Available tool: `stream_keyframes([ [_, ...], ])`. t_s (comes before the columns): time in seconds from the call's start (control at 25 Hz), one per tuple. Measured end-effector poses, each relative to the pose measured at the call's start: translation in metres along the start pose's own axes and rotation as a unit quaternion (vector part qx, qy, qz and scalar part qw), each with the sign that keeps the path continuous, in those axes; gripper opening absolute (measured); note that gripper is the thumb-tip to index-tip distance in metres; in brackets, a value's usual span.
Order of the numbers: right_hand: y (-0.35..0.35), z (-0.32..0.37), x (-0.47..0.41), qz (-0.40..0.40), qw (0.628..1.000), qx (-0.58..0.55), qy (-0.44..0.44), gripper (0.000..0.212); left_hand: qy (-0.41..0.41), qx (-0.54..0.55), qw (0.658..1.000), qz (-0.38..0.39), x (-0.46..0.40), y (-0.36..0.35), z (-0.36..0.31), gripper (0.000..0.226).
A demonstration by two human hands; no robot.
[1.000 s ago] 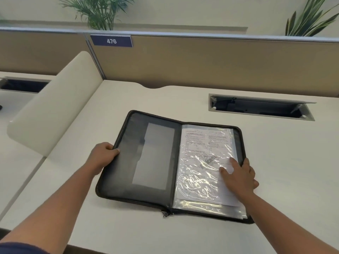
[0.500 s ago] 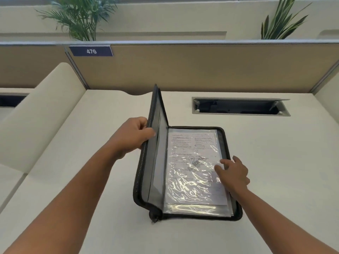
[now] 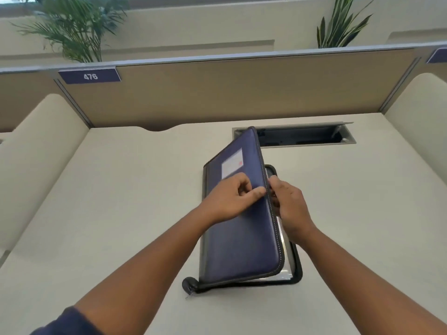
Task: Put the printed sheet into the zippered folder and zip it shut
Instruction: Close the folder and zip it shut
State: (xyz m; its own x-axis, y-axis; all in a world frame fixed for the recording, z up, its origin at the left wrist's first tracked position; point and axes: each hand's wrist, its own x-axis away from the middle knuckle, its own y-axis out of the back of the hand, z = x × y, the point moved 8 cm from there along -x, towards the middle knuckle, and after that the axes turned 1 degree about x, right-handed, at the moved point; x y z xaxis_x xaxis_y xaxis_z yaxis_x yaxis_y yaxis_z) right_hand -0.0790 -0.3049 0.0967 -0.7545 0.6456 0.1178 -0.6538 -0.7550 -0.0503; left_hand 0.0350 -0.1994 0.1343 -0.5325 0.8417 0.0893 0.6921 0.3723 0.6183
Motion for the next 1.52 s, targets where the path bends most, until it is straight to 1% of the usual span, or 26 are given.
stream_keyframes([
  [0.08,0.015,-0.006,-0.002,-0.006,1.0,0.018,0.006,0.039,-0.003,-0.007,1.0,0.022,-0.001,-0.019,0.017,0.032],
  [0.12,0.023,-0.011,-0.003,-0.009,1.0,0.027,-0.002,0.035,-0.007,-0.011,0.999,0.032,0.0,-0.026,0.028,0.03],
  [0.16,0.031,-0.019,-0.004,-0.013,0.999,0.035,-0.017,0.027,-0.01,-0.019,0.999,0.044,0.002,-0.033,0.039,0.029],
  [0.2,0.04,-0.027,-0.005,-0.021,0.998,0.044,-0.034,0.019,-0.015,-0.037,0.998,0.057,0.005,-0.04,0.052,0.033],
  [0.24,0.049,-0.035,-0.004,-0.035,0.996,0.062,-0.047,0.019,-0.021,-0.066,0.995,0.067,0.009,-0.045,0.065,0.038],
  [0.28,0.056,-0.042,-0.004,-0.046,0.994,0.086,-0.058,0.024,-0.025,-0.104,0.992,0.074,0.014,-0.05,0.079,0.043],
  [0.36,0.07,-0.062,-0.004,-0.058,0.98,0.175,-0.08,0.025,-0.024,-0.183,0.98,0.075,0.026,-0.054,0.106,0.052],
  [0.44,0.081,-0.08,-0.003,-0.06,0.951,0.288,-0.089,0.019,-0.003,-0.235,0.968,0.082,0.039,-0.058,0.134,0.063],
  [0.48,0.084,-0.087,-0.001,-0.059,0.941,0.32,-0.09,0.02,0.01,-0.25,0.964,0.09,0.046,-0.06,0.147,0.069],
  [0.56,0.083,-0.097,0.003,-0.042,0.932,0.349,-0.087,0.032,0.03,-0.264,0.959,0.1,0.058,-0.064,0.167,0.077],
  [0.64,0.08,-0.106,0.004,-0.027,0.912,0.402,-0.078,0.042,0.039,-0.248,0.963,0.102,0.066,-0.065,0.177,0.08],
  [0.76,0.07,-0.113,0.012,-0.024,0.873,0.486,-0.041,0.056,0.035,-0.216,0.971,0.096,0.069,-0.068,0.178,0.081],
  [0.84,0.058,-0.122,0.022,-0.003,0.843,0.538,-0.022,0.065,0.028,-0.215,0.972,0.095,0.071,-0.069,0.179,0.08],
  [0.92,0.051,-0.136,0.031,0.015,0.817,0.577,-0.021,0.072,0.02,-0.22,0.971,0.096,0.071,-0.071,0.179,0.078],
  [1.04,0.048,-0.144,0.033,0.02,0.805,0.592,-0.021,0.074,0.013,-0.23,0.968,0.095,0.071,-0.072,0.18,0.077],
  [1.2,0.047,-0.146,0.034,0.022,0.8,0.599,-0.016,0.074,0.01,-0.227,0.969,0.093,0.071,-0.073,0.182,0.076],
  [1.36,0.047,-0.142,0.035,0.019,0.795,0.606,-0.02,0.074,0.016,-0.201,0.975,0.094,0.071,-0.071,0.179,0.077],
  [1.44,0.041,-0.133,0.042,0.018,0.772,0.636,0.014,0.071,0.021,-0.172,0.98,0.094,0.077,-0.066,0.179,0.075],
  [1.52,0.024,-0.128,0.058,0.056,0.74,0.665,0.082,0.074,0.031,-0.134,0.986,0.095,0.088,-0.06,0.184,0.075],
])
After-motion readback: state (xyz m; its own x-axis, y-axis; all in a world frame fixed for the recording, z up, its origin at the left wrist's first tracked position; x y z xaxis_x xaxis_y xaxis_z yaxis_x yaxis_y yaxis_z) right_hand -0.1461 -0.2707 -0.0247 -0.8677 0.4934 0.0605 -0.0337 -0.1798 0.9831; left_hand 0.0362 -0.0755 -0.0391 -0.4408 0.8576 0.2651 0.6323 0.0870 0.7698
